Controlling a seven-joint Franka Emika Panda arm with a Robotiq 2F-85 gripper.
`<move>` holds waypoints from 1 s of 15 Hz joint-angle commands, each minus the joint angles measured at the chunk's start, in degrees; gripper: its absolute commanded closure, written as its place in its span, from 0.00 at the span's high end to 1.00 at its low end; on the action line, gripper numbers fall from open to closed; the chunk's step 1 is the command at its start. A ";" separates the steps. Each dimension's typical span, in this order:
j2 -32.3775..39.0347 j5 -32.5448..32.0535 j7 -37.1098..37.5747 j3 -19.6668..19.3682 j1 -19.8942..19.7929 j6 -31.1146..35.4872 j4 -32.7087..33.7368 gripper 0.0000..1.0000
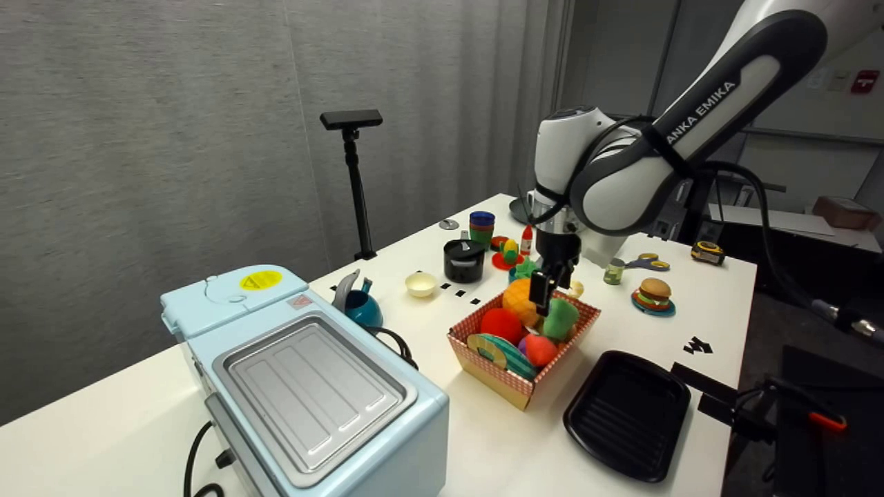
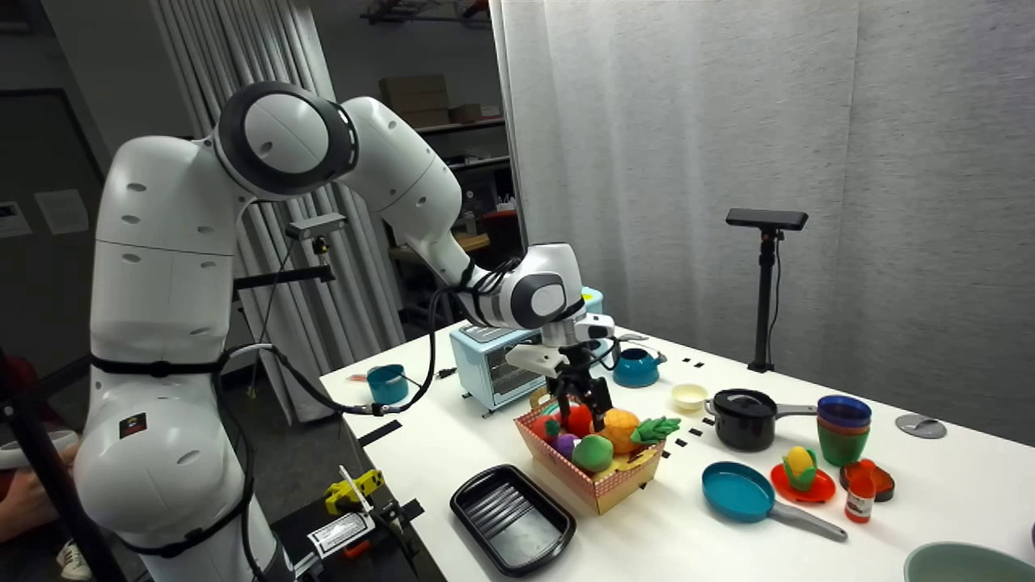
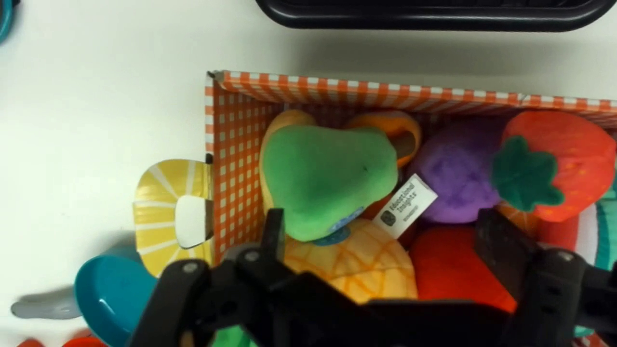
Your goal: Put the peach plush toy in the box and remove the green plush from the box and put it on the tray
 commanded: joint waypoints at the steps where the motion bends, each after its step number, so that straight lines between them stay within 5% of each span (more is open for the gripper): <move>1: 1.44 0.20 0.08 -0.23 -1.53 0.08 1.97 1.00; 10: 8.12 1.63 -0.96 0.29 -2.77 -1.67 5.73 1.00; 12: 8.88 2.04 -1.06 0.52 -2.85 -1.82 6.24 0.75; 15: 9.07 1.38 -0.47 0.05 -2.31 -1.78 6.20 0.55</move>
